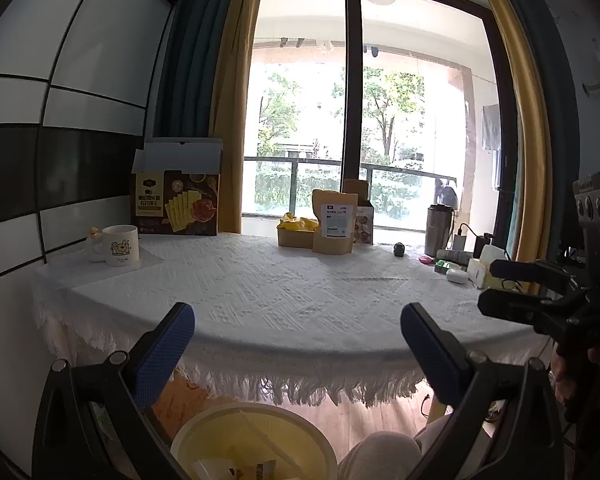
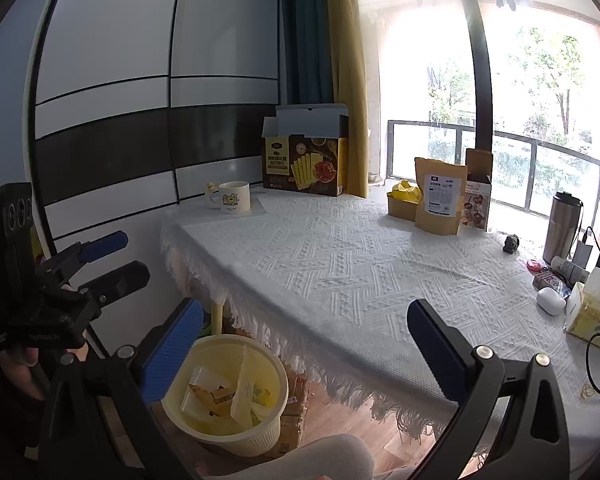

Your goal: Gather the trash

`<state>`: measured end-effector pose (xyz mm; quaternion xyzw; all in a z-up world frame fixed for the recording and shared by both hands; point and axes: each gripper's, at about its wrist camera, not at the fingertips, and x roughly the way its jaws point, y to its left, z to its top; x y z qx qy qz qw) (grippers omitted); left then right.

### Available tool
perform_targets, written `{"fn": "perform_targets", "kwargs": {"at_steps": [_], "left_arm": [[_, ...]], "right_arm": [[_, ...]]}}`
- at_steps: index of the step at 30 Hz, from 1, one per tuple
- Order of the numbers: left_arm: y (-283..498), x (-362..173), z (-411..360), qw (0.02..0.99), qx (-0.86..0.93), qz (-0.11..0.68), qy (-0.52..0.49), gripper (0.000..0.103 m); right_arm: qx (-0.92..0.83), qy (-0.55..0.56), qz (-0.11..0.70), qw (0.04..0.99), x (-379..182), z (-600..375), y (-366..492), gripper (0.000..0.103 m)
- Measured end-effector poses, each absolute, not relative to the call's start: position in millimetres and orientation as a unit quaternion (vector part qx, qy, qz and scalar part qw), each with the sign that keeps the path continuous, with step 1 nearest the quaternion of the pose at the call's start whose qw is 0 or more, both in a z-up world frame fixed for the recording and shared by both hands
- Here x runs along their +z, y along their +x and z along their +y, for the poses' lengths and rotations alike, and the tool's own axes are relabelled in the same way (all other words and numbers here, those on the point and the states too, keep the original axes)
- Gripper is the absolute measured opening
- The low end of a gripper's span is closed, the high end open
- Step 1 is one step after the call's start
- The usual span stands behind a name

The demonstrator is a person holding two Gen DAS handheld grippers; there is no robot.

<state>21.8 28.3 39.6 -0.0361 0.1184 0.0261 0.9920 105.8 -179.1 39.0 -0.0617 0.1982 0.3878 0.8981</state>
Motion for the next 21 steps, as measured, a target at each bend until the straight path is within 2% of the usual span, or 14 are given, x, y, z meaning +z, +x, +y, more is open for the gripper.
{"fn": "perform_targets", "kwargs": {"at_steps": [21], "left_arm": [[21.8, 40.2, 28.9, 0.992, 0.023, 0.116, -0.045, 0.103]], "right_arm": [[0.388, -0.06, 0.201, 0.897, 40.4, -179.7, 107.2, 0.102]]}}
